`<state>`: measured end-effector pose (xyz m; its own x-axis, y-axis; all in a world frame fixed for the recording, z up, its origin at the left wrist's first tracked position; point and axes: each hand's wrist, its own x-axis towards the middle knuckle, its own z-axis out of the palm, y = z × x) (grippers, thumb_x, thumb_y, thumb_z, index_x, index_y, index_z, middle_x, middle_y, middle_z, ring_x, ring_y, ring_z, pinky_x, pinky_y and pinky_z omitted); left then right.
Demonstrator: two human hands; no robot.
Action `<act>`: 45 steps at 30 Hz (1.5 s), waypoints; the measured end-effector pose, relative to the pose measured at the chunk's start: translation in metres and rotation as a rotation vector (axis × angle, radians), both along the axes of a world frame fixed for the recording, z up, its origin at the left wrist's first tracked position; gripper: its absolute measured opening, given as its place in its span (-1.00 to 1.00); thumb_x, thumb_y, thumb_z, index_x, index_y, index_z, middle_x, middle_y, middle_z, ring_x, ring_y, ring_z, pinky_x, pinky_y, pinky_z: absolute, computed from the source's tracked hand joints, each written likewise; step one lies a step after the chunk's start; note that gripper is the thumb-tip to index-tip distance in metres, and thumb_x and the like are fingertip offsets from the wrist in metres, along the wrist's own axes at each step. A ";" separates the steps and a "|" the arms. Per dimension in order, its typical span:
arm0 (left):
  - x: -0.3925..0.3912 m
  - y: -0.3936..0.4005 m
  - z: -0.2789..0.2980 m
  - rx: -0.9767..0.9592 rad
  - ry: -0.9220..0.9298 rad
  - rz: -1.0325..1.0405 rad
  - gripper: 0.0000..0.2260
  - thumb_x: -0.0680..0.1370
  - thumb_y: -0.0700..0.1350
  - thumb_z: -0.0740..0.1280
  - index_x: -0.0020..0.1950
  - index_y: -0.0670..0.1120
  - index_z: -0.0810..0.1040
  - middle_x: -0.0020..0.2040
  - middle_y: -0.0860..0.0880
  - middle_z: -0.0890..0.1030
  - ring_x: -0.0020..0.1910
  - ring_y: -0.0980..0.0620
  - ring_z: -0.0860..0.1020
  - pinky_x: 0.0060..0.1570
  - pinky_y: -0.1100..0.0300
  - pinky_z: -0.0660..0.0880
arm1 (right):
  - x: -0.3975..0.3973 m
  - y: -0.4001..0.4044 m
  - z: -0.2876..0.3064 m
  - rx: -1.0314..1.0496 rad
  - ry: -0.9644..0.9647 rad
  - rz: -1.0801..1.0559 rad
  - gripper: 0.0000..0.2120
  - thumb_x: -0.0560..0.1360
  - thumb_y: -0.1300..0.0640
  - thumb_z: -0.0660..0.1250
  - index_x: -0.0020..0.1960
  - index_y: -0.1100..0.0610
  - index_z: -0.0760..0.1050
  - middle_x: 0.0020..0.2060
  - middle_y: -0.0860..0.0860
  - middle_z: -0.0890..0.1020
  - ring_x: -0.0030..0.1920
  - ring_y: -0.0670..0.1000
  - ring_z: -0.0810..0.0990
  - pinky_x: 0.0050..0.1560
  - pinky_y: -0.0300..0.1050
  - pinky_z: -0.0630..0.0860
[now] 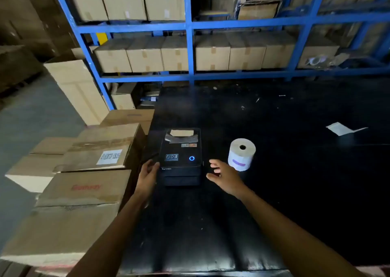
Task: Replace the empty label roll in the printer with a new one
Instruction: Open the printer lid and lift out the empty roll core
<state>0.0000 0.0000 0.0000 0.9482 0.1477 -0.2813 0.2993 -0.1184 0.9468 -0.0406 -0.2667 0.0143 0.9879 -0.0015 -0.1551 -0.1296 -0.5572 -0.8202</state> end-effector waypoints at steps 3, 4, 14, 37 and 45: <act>0.018 0.007 -0.010 -0.063 0.112 -0.098 -0.45 0.58 0.17 0.27 0.54 0.08 0.25 0.47 -0.11 0.39 0.39 -0.14 0.42 0.30 -0.06 0.41 | 0.017 0.014 -0.018 0.017 0.092 -0.057 -0.33 0.47 0.14 0.43 0.51 0.12 0.23 0.42 0.08 0.43 0.36 0.06 0.47 0.29 -0.09 0.44; 0.019 0.006 -0.010 -0.094 0.149 -0.123 -0.43 0.58 0.18 0.27 0.55 0.09 0.23 0.49 -0.11 0.37 0.41 -0.14 0.40 0.29 -0.02 0.39 | 0.018 0.016 -0.023 0.006 0.121 -0.073 -0.30 0.47 0.15 0.44 0.52 0.13 0.21 0.43 0.09 0.40 0.37 0.07 0.46 0.30 -0.07 0.44; 0.034 0.004 -0.040 -0.212 0.248 -0.189 -0.31 0.57 0.14 0.29 0.61 0.01 0.06 0.52 -0.10 0.31 0.42 -0.10 0.37 0.38 0.05 0.29 | 0.043 0.038 -0.076 0.123 0.122 -0.155 -0.17 0.39 0.29 0.50 0.53 0.09 0.15 0.44 0.09 0.37 0.27 0.13 0.55 0.15 -0.10 0.53; 0.062 0.010 -0.078 0.175 0.017 -0.336 -0.18 0.24 -0.24 0.65 0.43 -0.09 0.38 0.23 -0.03 0.61 0.19 0.00 0.59 0.28 0.01 0.52 | 0.063 0.046 -0.106 -0.013 -0.003 -0.254 -0.40 0.28 0.20 0.59 0.01 -0.09 0.21 0.13 0.07 0.58 0.08 0.09 0.65 0.08 0.13 0.63; 0.062 0.010 -0.073 0.234 -0.015 -0.359 -0.18 0.24 -0.19 0.66 0.42 -0.07 0.35 0.26 -0.02 0.57 0.22 0.00 0.54 0.28 0.07 0.48 | 0.062 0.048 -0.101 -0.027 -0.017 -0.241 -0.41 0.28 0.21 0.59 -0.01 -0.04 0.20 0.13 0.04 0.60 0.10 0.07 0.64 0.12 0.12 0.60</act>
